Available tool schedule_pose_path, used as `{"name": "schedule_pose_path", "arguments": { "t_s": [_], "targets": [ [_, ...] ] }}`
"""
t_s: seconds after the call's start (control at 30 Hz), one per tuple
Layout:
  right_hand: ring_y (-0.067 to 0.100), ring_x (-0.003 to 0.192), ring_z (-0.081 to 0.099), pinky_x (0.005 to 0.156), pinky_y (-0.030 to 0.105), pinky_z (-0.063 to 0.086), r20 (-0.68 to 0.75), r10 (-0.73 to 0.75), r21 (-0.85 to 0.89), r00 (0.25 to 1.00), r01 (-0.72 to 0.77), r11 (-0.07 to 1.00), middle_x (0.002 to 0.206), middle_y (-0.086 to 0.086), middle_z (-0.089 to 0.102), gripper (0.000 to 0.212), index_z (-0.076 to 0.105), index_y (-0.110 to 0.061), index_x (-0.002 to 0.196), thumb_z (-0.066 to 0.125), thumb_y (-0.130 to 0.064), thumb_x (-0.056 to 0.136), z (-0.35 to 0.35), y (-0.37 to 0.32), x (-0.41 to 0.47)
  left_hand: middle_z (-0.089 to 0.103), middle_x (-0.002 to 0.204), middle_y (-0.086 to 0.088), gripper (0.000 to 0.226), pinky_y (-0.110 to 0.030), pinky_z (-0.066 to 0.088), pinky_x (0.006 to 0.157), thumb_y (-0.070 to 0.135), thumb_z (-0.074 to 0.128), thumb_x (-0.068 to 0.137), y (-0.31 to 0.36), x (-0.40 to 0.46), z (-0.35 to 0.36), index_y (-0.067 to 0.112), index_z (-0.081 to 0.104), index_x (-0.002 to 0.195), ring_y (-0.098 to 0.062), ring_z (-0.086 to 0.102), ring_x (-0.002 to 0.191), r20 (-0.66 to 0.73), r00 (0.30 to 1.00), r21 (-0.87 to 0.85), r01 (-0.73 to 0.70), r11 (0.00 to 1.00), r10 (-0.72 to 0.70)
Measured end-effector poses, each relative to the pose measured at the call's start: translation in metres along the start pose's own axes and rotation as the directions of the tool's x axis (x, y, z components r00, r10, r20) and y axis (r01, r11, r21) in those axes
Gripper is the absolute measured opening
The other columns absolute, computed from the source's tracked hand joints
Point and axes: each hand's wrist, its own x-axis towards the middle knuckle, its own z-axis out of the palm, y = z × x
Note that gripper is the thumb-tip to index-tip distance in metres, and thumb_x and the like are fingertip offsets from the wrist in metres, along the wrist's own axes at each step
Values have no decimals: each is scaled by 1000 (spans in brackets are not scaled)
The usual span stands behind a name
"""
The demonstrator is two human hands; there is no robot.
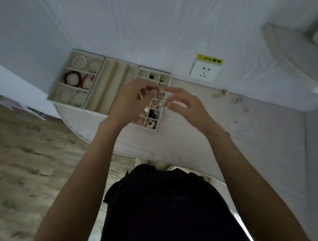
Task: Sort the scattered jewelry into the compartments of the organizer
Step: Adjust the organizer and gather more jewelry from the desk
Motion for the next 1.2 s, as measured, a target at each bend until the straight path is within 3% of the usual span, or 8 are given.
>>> {"name": "schedule_pose_path", "arguments": {
  "t_s": [0.17,0.33,0.47,0.63,0.73,0.83,1.0,1.2],
  "targets": [
    [-5,77,62,75,11,46,50,6,44,999,-8,999,86,-9,68,11,71,-12,94,65,-9,85,36,-29,45,44,88,5,14,-4,31,66,23,64,88,-25,3,-26,24,71,99,-1,39,70,-132,991,65,-6,998,14],
    [5,79,65,75,16,50,-66,15,61,998,-11,998,84,-5,71,12,72,-18,93,65,-12,86,78,-46,83,62,90,7,26,-19,48,77,27,56,91,-58,-5,-41,31,56,117,1,61,81,-108,937,-410,262,873,-332],
    [8,84,66,83,26,52,-78,35,27,996,-33,999,86,-4,72,11,74,-19,91,66,-13,85,108,-54,112,63,102,3,37,-21,51,81,11,65,88,-84,-15,-57,17,50,121,-4,64,90,-51,907,-670,280,688,-419],
    [4,88,65,84,17,48,-2,72,-59,997,-72,996,92,-5,72,14,74,-20,96,66,-16,85,140,-60,140,67,93,-2,29,-25,53,79,9,73,81,-113,-10,-61,12,54,103,-14,66,85,-195,842,-650,273,709,-503],
    [4,89,64,88,21,49,10,105,-22,994,-105,994,93,-6,71,15,72,-24,92,64,-13,86,151,-58,161,66,81,6,20,-19,50,74,11,74,80,-137,-5,-66,16,58,92,-6,64,77,-254,789,-639,298,709,-560],
    [11,90,65,91,33,51,-111,128,16,986,-127,992,91,-2,70,18,71,-25,87,65,-9,83,150,-47,187,66,83,8,17,-15,48,75,9,71,81,-156,-7,-71,17,60,92,-2,63,78,-274,751,-624,337,705,-601],
    [14,83,66,86,31,53,-248,145,-80,958,-169,982,83,0,69,17,68,-19,85,66,-3,79,135,-21,226,64,107,7,22,-6,46,75,12,68,85,-169,-27,-70,20,61,104,5,62,84,-254,727,-565,424,708,-638],
    [2,73,59,73,6,44,-216,-9,-381,976,-76,921,86,0,66,15,69,-7,95,65,-5,81,122,1,250,66,82,7,8,-18,53,73,12,71,82,-173,-44,-50,14,67,89,-5,63,76,-259,767,-339,496,799,-587]
  ]
}}
